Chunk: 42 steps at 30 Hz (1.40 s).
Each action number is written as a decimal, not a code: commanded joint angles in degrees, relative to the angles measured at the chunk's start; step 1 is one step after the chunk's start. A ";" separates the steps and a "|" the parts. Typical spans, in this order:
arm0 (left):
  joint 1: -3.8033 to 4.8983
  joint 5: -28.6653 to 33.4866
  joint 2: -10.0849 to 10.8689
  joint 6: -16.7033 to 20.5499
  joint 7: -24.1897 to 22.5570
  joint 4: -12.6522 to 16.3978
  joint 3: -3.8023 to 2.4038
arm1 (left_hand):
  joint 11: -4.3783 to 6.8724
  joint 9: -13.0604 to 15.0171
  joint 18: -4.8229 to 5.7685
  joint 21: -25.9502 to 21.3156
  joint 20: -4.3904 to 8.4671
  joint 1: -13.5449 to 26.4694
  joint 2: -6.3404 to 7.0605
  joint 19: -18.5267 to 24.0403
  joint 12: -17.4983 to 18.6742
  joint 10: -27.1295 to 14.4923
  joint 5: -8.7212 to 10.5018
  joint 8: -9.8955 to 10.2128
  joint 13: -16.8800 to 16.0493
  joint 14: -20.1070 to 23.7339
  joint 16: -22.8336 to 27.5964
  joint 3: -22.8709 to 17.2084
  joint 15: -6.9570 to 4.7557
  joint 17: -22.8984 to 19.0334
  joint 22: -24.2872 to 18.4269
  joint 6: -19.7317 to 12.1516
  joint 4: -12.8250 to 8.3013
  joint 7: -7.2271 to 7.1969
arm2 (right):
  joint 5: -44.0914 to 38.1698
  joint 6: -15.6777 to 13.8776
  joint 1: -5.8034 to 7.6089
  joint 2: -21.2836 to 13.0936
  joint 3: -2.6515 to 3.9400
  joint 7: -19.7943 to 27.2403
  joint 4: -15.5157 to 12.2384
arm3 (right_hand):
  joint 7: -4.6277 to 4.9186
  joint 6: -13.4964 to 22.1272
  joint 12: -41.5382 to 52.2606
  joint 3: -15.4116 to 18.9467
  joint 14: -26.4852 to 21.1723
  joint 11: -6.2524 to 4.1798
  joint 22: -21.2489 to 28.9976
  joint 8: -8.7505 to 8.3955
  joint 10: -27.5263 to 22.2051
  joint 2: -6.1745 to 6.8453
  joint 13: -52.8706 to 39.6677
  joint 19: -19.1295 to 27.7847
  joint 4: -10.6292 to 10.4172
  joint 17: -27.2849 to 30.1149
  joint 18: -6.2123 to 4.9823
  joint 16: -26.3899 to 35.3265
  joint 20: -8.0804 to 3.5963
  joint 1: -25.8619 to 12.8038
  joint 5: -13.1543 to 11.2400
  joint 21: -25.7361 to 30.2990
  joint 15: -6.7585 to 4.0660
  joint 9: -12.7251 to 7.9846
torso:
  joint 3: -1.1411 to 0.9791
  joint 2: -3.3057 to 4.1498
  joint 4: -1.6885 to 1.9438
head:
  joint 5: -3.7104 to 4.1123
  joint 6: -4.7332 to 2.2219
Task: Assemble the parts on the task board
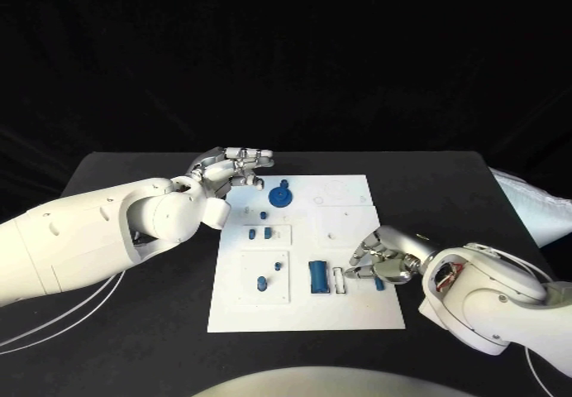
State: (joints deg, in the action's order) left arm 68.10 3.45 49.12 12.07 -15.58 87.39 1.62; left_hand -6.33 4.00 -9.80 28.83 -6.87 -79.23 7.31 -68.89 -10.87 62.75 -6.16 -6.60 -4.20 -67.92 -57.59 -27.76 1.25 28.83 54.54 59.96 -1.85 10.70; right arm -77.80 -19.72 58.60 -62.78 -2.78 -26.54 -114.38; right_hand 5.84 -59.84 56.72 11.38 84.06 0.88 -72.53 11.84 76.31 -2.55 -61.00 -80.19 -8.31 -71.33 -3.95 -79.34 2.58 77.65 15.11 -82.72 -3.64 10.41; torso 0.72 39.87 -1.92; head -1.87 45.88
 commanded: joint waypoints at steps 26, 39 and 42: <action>-0.07 -0.25 -0.15 -1.30 -0.28 0.08 0.02 | -0.17 -0.06 -0.64 -0.30 0.02 0.06 -0.43 -0.06 -0.44 -0.44 0.12 -0.32 0.10 0.36 -0.06 0.31 0.08 -0.13 -0.08 -0.39 0.01 -0.05 | -10.72 9.64 -0.31 -4.23 -0.41 -5.93 2.52 | -0.74 -2.49 -1.12 1.97 2.80 -0.36 -0.48 -0.20 -0.24 -0.64 0.62 -0.26 -2.62 -0.54 0.23 0.12 0.47 -2.10 -0.13 0.12 0.27 0.25 | 0.00 0.05 0.13 | 1.80 -0.47; -0.13 -0.25 -0.14 -1.32 -0.22 0.00 0.02 | -0.17 -0.06 -0.64 -0.30 0.02 0.06 -0.43 -0.06 -0.44 -0.44 0.12 -0.32 0.10 0.36 -0.06 0.31 0.08 -0.13 -0.08 -0.39 0.01 -0.05 | -11.42 10.51 -0.89 -2.03 -0.43 -6.32 2.69 | -0.90 -2.87 0.93 2.30 3.24 -0.49 -2.24 -0.18 0.76 -0.54 -1.14 -1.26 -3.06 -2.71 0.61 -1.21 0.39 -2.27 -0.14 -0.67 0.18 0.38 | 0.00 0.08 0.06 | 1.60 -0.34; -0.14 -0.25 -0.16 -1.34 -0.20 0.01 0.02 | -0.17 -0.06 -0.64 -0.30 0.02 0.06 -0.43 -0.06 -0.44 -0.44 0.12 -0.32 0.10 0.36 -0.06 0.31 0.08 -0.13 -0.08 -0.39 0.01 -0.05 | -12.22 10.94 -1.02 -1.46 -0.43 -6.39 2.95 | -0.94 -2.96 1.39 2.31 3.34 -0.54 -2.59 -0.18 0.98 -0.57 -1.55 -1.46 -3.10 -3.20 0.68 -1.52 0.36 -2.16 -0.09 -0.83 0.14 0.42 | 0.00 0.08 0.06 | 1.56 -0.29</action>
State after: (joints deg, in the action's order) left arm 67.96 3.38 49.07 11.80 -15.53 87.32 1.68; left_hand -6.54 4.01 -9.80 28.83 -6.87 -79.23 7.31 -68.89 -11.11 62.54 -6.16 -6.60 -4.15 -67.96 -57.59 -27.76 1.32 28.75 54.56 59.96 -1.85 10.70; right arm -88.23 -10.74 57.82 -64.44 -3.11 -32.25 -111.63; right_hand 5.01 -62.35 57.86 13.74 83.83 0.26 -74.95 11.74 76.95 -3.23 -62.41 -81.17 -11.00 -74.41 -3.96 -80.67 2.87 75.77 15.31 -83.22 -3.46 10.92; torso 0.72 39.92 -1.85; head -0.27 45.54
